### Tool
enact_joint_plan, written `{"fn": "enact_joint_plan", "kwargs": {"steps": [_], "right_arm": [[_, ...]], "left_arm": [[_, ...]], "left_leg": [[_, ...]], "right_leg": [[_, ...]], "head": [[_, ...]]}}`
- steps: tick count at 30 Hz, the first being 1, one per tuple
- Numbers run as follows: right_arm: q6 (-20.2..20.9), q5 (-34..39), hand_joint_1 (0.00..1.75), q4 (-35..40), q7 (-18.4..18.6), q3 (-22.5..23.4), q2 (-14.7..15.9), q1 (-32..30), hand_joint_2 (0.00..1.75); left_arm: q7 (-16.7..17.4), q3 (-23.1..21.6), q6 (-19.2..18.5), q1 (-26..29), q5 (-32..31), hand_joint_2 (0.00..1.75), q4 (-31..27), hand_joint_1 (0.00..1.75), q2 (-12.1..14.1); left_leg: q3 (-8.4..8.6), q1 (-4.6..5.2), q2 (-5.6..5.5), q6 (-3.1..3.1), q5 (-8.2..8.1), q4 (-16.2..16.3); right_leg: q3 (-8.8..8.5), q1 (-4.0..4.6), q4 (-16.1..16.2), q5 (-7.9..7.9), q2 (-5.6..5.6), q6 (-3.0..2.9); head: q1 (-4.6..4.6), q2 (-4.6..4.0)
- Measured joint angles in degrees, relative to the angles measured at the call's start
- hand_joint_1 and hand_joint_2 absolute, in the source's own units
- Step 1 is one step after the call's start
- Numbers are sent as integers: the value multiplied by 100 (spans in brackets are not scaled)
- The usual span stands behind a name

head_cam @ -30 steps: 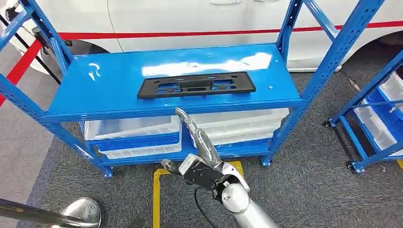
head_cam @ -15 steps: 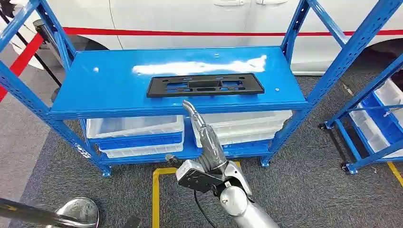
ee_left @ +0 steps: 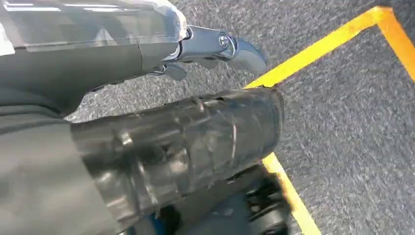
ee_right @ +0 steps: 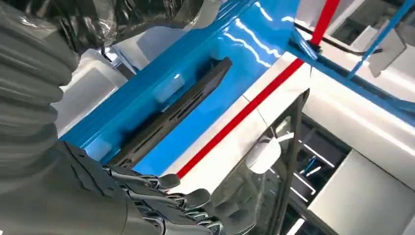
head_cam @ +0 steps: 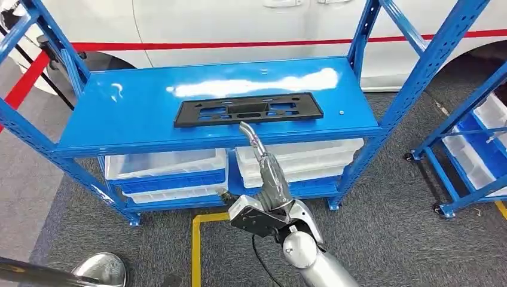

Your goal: Take the parts from the cabinet and place them on the table.

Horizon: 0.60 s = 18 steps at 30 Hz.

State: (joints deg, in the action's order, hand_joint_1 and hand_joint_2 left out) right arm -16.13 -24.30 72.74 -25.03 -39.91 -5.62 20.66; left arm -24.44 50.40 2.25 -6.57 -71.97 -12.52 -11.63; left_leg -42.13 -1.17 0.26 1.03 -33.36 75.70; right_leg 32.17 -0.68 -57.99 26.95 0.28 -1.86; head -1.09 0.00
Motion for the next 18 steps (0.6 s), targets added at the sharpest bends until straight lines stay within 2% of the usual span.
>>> {"fn": "enact_joint_plan", "kwargs": {"steps": [1, 2, 3, 4, 5, 6, 7, 8, 10, 11, 13, 14, 15, 16, 17, 18], "right_arm": [[0, 0, 0, 0, 0, 0, 13, 1, 175], [0, 0, 0, 0, 0, 0, 20, 4, 175], [0, 0, 0, 0, 0, 0, 22, 6, 175], [0, 0, 0, 0, 0, 0, 22, 8, 175], [0, 2, 0, 2, 0, 0, 31, 17, 175], [0, 2, 0, 2, 7, 2, 33, 15, 175], [2, 2, 0, 2, 9, 4, 39, 12, 175], [2, 4, 0, 2, 13, 7, 44, 14, 175], [2, 9, 0, 39, 42, 31, 63, 18, 175], [4, 9, 0, 48, 56, 50, 72, 46, 175], [13, 9, 0, 48, 96, 79, 98, 55, 175], [31, 9, 0, 48, 114, 94, 129, 44, 175], [46, 11, 0, 46, 133, 112, 162, 31, 175], [63, 11, 0, 46, 136, 133, 183, 29, 175], [87, 11, 0, 48, 142, 162, 199, 33, 175], [90, 9, 0, 48, 146, 177, 205, 36, 175]], "left_arm": [[2, 0, -2, 10, 0, 0, 0, 0, 2], [2, 0, -2, 10, 0, 0, 0, 0, 11], [0, 0, -2, 8, 0, 0, 0, 0, 18], [2, 0, -2, 13, 0, 0, 2, 0, 20], [4, 0, -9, 12, 0, 0, 18, 0, 20], [6, -2, -11, -6, 0, 0, 17, 0, 20], [7, -2, -13, 2, 0, 0, 20, 0, 20], [9, -2, -13, 20, 2, 0, 20, 0, 24], [4, 0, -13, 26, 15, 0, 20, 0, 26], [4, -2, -13, 17, 18, 0, 20, 0, 26], [4, -2, -15, 4, 26, 0, 20, 0, 26], [4, -2, -15, 9, 33, 0, 20, 0, 26], [4, -2, -15, 26, 39, 0, 20, 0, 26], [4, -2, -13, 37, 39, 0, 20, 0, 28], [-2, -2, -4, 38, 37, 0, 20, 0, 28], [-4, -2, 2, 35, 35, 0, 20, 0, 26]], "left_leg": [[60, -14, 1, 10, 211, -202], [228, -25, 2, 11, 491, -599], [506, -34, 4, 6, 842, -1200], [638, -35, 5, -9, 914, -1543], [706, 10, -5, -29, 830, -1587], [714, 6, -13, -96, 774, -1629], [701, 10, -17, -114, 768, -1645], [705, 6, -14, -153, 750, -1658], [840, -20, -20, -242, 733, -1722], [886, -20, -21, -283, 707, -1737], [938, -5, -21, -337, 654, -1737], [961, 5, -22, -342, 627, -1737], [1007, 16, -25, -342, 589, -1736], [1057, 25, -30, -340, 550, -1736], [1129, 37, -36, -334, 501, -1736], [1175, 43, -40, -330, 473, -1737]], "right_leg": [[-30, -6, -10, 32, 14, 20], [-69, -14, -30, 73, 26, 41], [-120, -23, -62, 135, 35, 74], [-132, -24, -80, 189, 34, 110], [-115, 20, -118, 216, 42, 154], [-93, 17, -106, 211, 43, 180], [-103, 28, -87, 213, 40, 198], [-131, 29, -103, 201, 39, 231], [-114, -5, -226, 261, 19, 281], [15, -4, -501, 362, 9, 298], [542, -5, -1347, 680, 7, 332], [773, -5, -1666, 777, 7, 335], [978, -4, -1863, 745, 7, 334], [1014, -2, -1760, 575, 7, 318], [918, 3, -1391, 255, 7, 283], [817, 12, -1104, 38, 6, 249]], "head": [[2, 0], [0, 0], [0, 0], [-4, 0], [9, 0], [2, 0], [2, 0], [4, 0], [-4, 0], [-7, 0], [-7, 0], [-7, 0], [-7, 0], [-9, 0], [-6, 0], [-9, 0]]}}
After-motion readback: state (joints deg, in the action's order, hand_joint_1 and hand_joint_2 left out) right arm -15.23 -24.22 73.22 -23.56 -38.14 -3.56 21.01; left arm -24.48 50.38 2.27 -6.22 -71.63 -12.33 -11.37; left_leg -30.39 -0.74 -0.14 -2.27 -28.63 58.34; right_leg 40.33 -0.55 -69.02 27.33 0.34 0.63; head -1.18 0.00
